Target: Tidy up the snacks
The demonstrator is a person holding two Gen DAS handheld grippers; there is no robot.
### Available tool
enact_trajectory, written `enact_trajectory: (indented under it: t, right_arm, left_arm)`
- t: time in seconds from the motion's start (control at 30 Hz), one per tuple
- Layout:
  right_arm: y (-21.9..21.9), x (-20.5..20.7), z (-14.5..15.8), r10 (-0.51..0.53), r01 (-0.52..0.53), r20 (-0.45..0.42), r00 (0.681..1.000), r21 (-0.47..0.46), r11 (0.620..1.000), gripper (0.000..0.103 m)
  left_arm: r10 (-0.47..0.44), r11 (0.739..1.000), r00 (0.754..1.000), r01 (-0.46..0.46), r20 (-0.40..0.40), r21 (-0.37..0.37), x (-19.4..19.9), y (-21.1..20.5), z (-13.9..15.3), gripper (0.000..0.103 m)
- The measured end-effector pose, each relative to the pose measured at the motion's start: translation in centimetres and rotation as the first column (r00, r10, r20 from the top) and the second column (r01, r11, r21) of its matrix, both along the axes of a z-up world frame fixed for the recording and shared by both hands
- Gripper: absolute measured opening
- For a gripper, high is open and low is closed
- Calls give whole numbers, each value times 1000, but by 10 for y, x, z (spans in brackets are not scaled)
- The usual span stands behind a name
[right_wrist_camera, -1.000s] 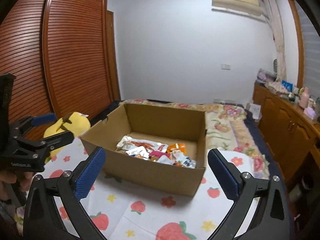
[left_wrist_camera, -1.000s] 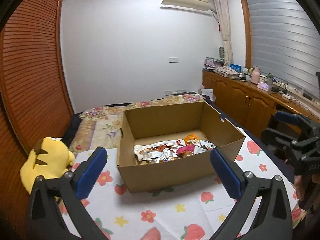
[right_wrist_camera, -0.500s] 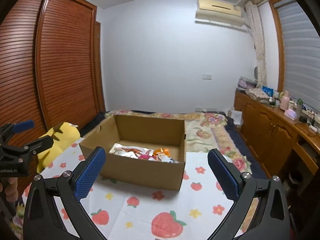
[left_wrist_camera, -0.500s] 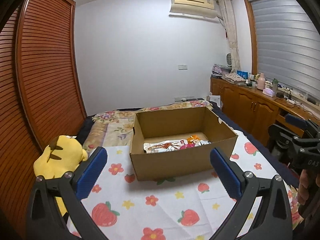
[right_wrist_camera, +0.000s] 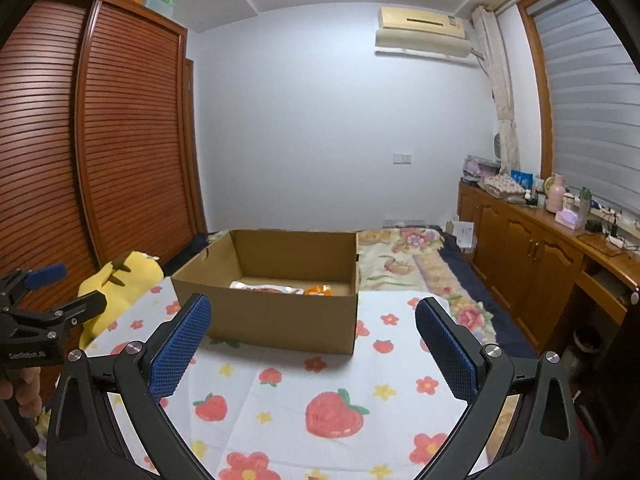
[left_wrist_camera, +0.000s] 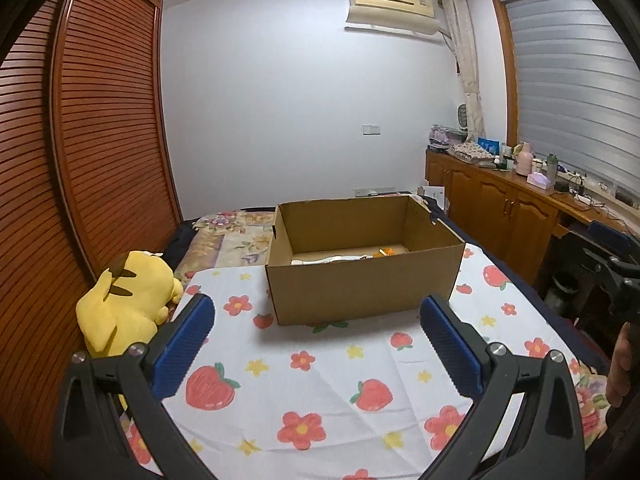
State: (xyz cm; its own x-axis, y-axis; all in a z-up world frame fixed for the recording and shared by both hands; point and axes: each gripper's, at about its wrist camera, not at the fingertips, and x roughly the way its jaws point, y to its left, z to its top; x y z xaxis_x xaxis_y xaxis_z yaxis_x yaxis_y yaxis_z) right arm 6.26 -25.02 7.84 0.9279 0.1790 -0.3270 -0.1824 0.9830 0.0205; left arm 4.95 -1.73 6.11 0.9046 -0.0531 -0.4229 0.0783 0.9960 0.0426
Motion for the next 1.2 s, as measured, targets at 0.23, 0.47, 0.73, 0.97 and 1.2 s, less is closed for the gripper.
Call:
enact_trajectory:
  t: [0.23, 0.47, 0.73, 0.97, 1.2]
  right_arm:
    - [-1, -15, -12, 1, -1, -8, 1000, 20, 1000, 103]
    - [-1, -16, -37, -10, 10, -24, 1000, 11, 1000, 103]
    - [-4, -10, -56, -19, 20, -61, 998, 8, 1000, 103]
    - [-3, -10, -56, -20, 20, -59, 998, 2, 1000, 103]
    - [-3, -10, -55, -18, 18, -58, 998, 4, 1000, 103]
  left_arm:
    - [0, 1000, 1000, -1, -18, -22, -6, 3, -17, 103]
    - [19, 1000, 1000, -20, -25, -9, -8, 3, -38, 103]
    - [35, 999, 998, -36, -52, -14, -3, 11, -56, 103]
    - [42, 999, 997, -44, -57, -18, -3, 15, -60, 103]
    - [46, 999, 997, -47, -54, -17, -4, 16, -60, 103]
